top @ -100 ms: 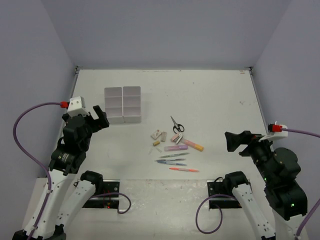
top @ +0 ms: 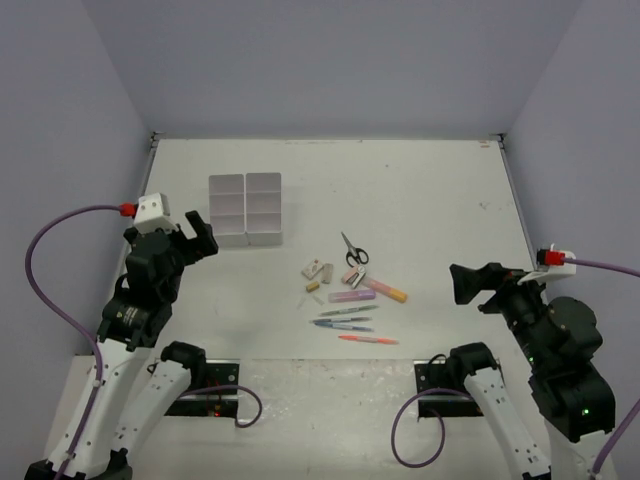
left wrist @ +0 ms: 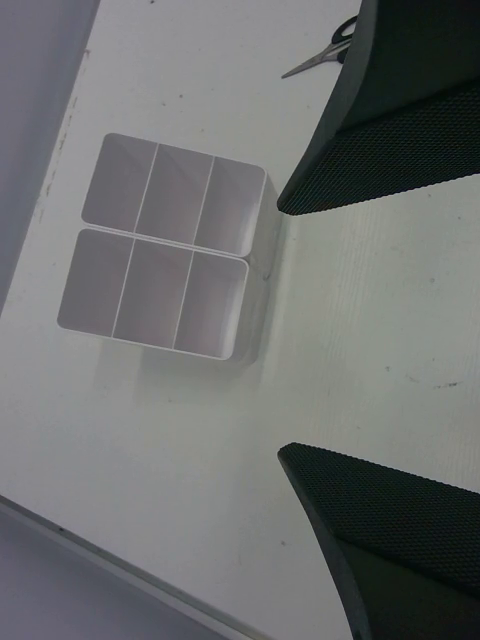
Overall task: Sort the stationery into containers
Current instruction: Pick up the pen from the center of the board.
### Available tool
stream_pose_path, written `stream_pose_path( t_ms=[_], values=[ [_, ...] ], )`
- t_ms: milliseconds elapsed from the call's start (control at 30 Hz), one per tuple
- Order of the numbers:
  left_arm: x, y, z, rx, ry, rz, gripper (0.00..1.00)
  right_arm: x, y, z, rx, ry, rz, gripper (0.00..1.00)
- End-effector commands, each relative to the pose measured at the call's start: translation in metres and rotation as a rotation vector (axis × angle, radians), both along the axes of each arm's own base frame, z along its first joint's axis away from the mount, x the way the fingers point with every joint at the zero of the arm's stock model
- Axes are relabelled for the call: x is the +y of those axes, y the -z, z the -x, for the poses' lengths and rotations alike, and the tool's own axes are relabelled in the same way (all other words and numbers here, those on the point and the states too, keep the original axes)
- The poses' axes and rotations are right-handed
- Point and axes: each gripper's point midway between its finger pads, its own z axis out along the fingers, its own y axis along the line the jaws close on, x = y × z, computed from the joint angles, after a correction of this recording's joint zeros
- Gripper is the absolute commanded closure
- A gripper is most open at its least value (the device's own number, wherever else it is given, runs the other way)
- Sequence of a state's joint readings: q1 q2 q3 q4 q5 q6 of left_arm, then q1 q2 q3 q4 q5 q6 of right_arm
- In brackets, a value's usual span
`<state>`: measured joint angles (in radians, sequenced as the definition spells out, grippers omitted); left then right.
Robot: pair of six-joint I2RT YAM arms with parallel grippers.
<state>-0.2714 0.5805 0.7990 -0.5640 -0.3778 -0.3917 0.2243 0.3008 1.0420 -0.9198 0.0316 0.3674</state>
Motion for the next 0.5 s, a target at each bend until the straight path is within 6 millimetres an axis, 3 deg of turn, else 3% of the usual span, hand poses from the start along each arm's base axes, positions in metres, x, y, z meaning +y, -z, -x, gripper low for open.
stream_pose_path(
  t_ms=[0,100,233,467],
  values=[
    [0.005,-0.004,0.001,-0.019,-0.041,0.020,0.00,0.008,-0.015,0.002,-0.057,-0.059,0.003,0.01],
    [0.005,-0.005,0.002,-0.023,-0.044,0.023,0.00,0.029,-0.018,0.007,-0.085,-0.188,0.007,0.01],
    [0.005,-0.007,0.003,-0.035,-0.039,0.028,0.00,0.071,-0.021,0.015,-0.115,-0.447,-0.042,0.01],
    [0.001,-0.011,0.004,-0.052,-0.016,0.035,0.00,0.087,0.029,-0.034,0.202,-0.475,0.020,0.01]
  ],
)
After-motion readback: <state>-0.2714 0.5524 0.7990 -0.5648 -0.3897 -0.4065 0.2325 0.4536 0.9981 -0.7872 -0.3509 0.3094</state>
